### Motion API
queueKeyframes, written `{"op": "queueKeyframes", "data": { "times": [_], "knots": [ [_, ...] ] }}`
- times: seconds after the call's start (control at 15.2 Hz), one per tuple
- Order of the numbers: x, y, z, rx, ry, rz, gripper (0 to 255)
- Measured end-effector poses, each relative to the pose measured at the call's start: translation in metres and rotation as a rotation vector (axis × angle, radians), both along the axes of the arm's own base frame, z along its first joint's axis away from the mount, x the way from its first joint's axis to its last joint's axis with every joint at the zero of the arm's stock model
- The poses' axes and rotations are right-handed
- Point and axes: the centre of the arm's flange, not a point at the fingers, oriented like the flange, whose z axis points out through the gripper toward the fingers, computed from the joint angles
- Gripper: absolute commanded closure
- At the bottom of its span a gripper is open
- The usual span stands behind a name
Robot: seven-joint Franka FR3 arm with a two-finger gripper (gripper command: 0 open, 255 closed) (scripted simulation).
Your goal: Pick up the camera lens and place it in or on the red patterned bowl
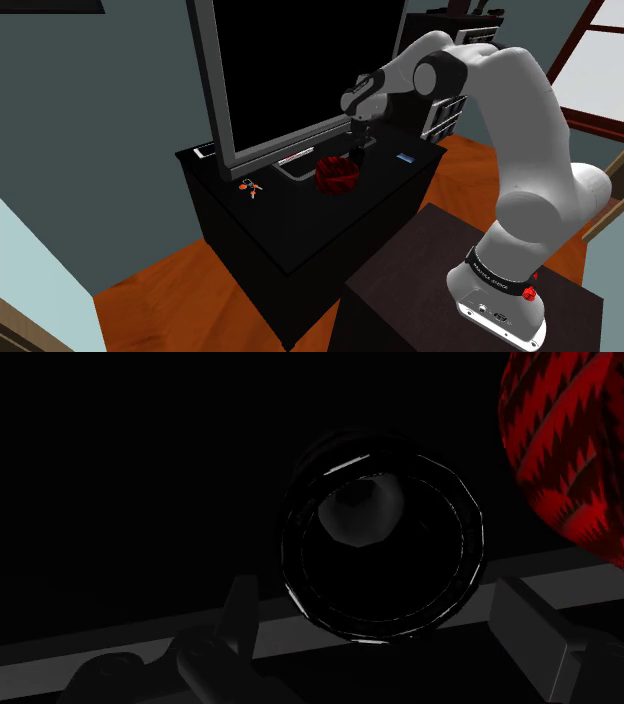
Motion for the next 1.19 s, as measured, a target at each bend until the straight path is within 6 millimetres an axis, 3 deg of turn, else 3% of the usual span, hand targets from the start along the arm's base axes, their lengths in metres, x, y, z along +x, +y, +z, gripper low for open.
{"op": "queueKeyframes", "data": {
  "times": [0.2,0.53,0.59,1.19],
  "knots": [
    [0.0000,0.0003,-0.0135,0.000,0.000,0.000,0],
    [0.0001,0.0003,-0.0149,0.000,0.000,0.000,0],
    [0.0001,0.0003,-0.0149,0.000,0.000,0.000,255],
    [0.0006,0.0004,-0.0139,-0.001,-0.002,0.000,255]
  ]
}}
